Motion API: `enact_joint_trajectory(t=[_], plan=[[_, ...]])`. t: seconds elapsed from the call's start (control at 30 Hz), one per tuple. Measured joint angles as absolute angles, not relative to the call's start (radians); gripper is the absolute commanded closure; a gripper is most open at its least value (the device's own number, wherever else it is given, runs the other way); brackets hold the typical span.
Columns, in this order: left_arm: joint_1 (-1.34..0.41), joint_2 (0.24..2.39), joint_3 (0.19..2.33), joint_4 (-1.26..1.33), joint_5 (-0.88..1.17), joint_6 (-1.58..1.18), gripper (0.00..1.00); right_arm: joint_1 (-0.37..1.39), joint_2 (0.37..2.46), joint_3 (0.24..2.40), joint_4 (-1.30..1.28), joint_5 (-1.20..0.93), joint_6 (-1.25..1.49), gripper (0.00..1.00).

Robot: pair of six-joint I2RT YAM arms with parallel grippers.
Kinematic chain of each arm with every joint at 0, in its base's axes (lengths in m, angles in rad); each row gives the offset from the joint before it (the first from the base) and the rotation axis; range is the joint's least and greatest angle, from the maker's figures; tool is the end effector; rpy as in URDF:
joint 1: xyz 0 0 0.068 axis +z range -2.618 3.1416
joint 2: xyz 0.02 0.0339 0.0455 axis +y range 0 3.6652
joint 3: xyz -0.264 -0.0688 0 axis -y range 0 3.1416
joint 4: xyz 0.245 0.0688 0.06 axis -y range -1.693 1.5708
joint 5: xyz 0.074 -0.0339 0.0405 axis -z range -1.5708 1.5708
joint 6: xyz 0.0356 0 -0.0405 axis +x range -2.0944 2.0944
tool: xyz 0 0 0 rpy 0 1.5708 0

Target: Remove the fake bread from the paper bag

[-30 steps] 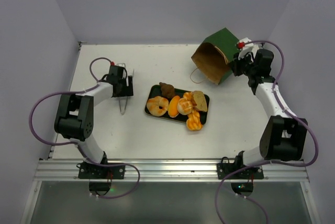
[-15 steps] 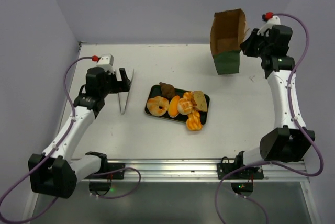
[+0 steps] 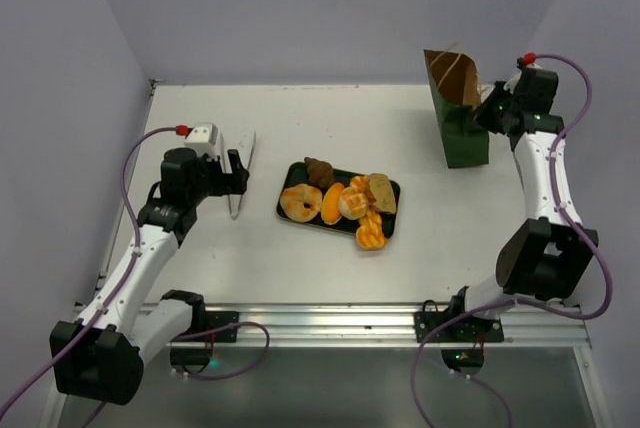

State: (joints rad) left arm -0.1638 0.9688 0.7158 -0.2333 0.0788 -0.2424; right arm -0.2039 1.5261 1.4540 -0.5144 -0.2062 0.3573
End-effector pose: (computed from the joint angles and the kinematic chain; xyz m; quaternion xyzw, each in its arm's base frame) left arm 0.2161 -0.0386 0.2767 -0.0133 0.8560 -0.1371 0.4983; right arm 0.3418 -0.0632 0.3592 0.1960 0.8558 0.1265 0.4617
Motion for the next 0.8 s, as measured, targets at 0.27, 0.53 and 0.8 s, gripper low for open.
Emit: enact_joint_trajectory(t=[0.27, 0.53, 0.8], plan=[[-0.164, 0.966, 0.715, -0.233, 0.083, -0.242, 0.0, -0.343, 1.496, 1.374, -0.5, -0.288, 0.402, 0.76], [-0.164, 0.965, 0.715, -0.233, 0.098, -0.242, 0.0, -0.361, 1.424, 1.317, -0.493, -0.307, 0.378, 0.26], [-0.164, 0.96, 0.715, -0.233, 0.101, -0.242, 0.0, -0.362, 1.313, 1.299, -0.492, -0.252, 0.282, 0.04]])
